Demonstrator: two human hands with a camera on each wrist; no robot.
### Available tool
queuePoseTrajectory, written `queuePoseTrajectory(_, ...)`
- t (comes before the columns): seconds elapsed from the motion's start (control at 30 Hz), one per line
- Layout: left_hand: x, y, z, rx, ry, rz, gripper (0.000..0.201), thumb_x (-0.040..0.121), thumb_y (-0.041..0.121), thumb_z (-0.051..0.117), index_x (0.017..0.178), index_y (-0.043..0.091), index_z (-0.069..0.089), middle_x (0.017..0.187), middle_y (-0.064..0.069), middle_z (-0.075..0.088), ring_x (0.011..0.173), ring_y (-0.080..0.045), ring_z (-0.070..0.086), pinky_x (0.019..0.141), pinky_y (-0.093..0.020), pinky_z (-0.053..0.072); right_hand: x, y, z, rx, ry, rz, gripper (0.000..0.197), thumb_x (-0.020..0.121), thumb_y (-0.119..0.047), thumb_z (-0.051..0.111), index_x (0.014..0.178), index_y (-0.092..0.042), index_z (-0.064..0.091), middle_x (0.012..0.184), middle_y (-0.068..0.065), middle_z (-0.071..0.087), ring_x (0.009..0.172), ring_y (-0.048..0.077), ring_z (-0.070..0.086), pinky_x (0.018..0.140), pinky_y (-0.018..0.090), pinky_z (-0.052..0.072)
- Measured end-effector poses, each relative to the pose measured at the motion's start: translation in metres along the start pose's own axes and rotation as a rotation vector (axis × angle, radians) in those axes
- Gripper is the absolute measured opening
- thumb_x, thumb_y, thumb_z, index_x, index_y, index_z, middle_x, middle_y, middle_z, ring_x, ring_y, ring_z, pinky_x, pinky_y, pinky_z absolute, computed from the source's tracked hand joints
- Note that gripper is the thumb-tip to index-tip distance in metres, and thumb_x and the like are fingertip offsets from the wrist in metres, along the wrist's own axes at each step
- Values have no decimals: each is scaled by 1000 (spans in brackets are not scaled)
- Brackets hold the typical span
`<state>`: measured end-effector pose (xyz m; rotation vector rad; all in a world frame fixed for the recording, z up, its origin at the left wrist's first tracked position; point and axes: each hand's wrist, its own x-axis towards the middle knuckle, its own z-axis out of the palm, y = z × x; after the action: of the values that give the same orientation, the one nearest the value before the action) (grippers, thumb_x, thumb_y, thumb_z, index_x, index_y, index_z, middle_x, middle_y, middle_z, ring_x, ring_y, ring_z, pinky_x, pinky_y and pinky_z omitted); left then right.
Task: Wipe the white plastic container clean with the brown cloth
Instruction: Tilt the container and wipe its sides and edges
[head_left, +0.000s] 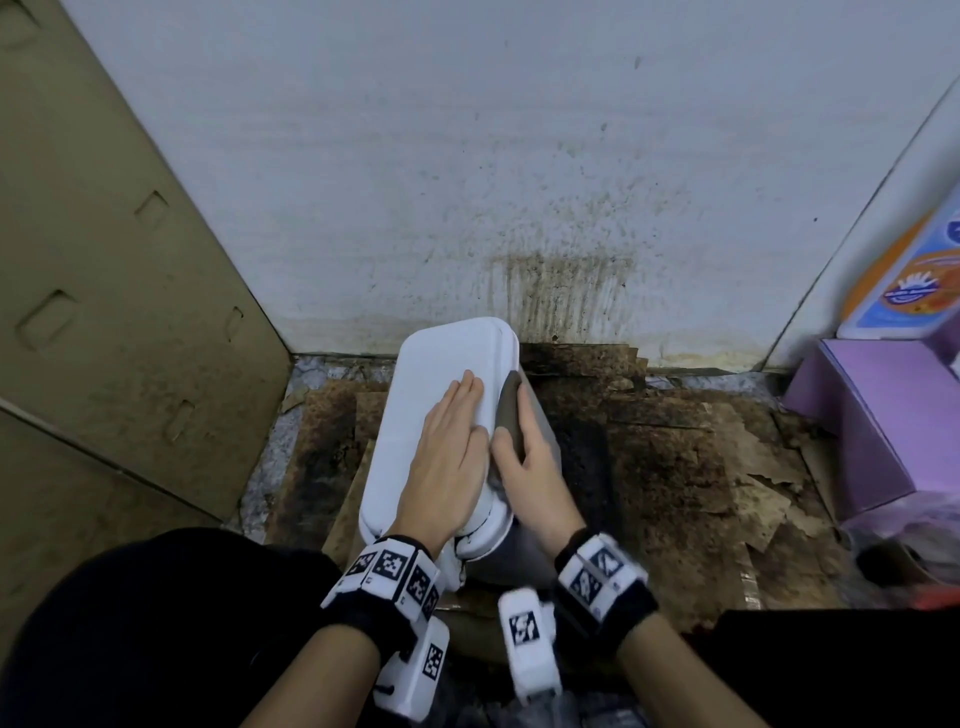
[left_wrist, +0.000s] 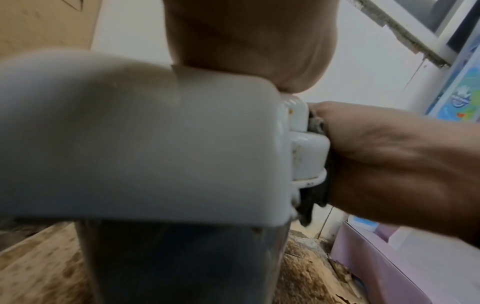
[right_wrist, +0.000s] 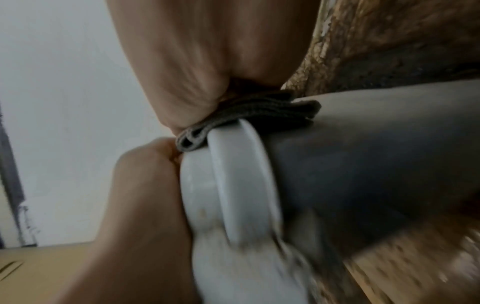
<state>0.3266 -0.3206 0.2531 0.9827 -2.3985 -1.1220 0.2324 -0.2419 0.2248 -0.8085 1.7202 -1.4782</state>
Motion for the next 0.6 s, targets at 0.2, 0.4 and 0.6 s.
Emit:
queuePoseTrajectory(0.2,-4,4,-1,18,-5,4,54,111,18,31,162,27,16,168,16,9,155,-1,4,129,-30,4,-50,21,23,59,63,-14,63,107,-27,41,155,-56,11,159,-25,31,117,-3,58,91,17,49)
queuePoseTrajectory(0.4,-5,10,4,22,-7,13,54,111,18,31,162,26,18,169,15,9,153,2,3,129,-30,4,-55,18,16,120,118,-6,62,107,-19,42,150,-57,18,130,-39,57,69,7,61,61,24,49)
queuePoseTrajectory(0.6,0,12,6,48,-13,14,54,111,20,30,162,26,15,170,14,7,150,6,1,128,-28,2,-43,11,5,105,99,36,62,105,-20,46,155,-48,23,146,-21,49,97,-5,67,82,21,55)
